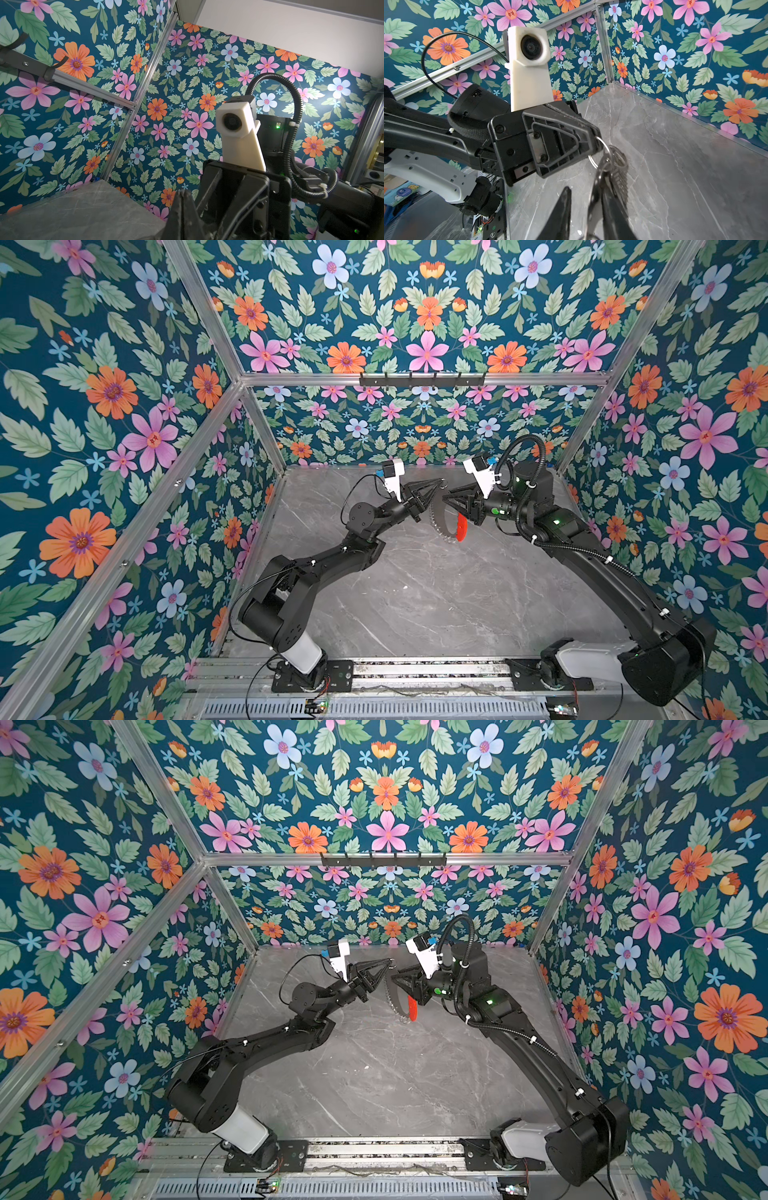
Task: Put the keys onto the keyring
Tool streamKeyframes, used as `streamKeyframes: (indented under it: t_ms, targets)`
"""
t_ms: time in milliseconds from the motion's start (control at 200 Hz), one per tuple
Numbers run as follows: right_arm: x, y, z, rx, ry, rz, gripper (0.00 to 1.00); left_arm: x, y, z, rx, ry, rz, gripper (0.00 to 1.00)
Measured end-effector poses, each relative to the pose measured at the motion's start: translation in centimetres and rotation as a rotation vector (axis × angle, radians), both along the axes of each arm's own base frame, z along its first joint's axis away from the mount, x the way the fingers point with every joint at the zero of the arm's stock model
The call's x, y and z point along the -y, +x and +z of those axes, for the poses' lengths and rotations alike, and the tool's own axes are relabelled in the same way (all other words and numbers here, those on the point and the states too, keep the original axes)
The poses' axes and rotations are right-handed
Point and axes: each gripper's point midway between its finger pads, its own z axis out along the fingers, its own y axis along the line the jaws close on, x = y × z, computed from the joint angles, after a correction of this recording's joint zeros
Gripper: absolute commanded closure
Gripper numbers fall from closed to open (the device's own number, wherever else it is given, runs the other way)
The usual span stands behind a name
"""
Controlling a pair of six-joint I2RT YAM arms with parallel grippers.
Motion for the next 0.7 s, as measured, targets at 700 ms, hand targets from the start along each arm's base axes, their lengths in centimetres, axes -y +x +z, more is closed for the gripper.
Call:
streamKeyframes:
  t_ms: [700]
  targets:
    - [-0.9,-1.4,0.0,-0.005,0.016,0.029,0.76,0.8,0.1,-0.5,-0.003,-0.046,0.019,1.00]
